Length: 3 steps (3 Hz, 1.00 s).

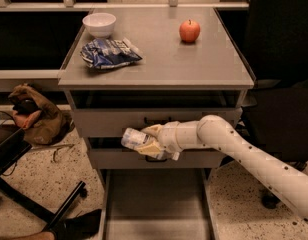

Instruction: Pick blue plastic bottle from bottom drawer and place on counter

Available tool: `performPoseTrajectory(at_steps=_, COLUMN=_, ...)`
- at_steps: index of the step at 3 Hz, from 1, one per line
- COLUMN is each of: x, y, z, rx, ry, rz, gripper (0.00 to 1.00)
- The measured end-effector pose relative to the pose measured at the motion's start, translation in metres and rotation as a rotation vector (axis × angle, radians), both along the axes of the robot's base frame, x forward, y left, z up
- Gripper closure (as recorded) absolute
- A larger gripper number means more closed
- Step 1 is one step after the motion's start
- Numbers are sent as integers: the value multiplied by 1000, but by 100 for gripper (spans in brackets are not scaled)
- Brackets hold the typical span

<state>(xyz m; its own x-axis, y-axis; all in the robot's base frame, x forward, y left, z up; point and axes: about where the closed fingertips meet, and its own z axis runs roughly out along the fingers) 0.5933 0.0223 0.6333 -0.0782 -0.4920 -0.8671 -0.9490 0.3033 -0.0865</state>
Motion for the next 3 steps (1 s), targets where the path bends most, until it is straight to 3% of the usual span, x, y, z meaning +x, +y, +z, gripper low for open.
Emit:
performPoseTrajectory(at_steps=1, x=-6, y=-3, z=7, rx=-8, ry=14, rz=9, gripper=100)
performPoseTrajectory(at_steps=2, x=-26, y=-6, z=49, rx=-3, ry=8, rz=40, gripper=100)
performPoseTrajectory(at_steps=3, x=-42, y=-7, z=114, rx=-3, ry=-87, rz=74, gripper=100)
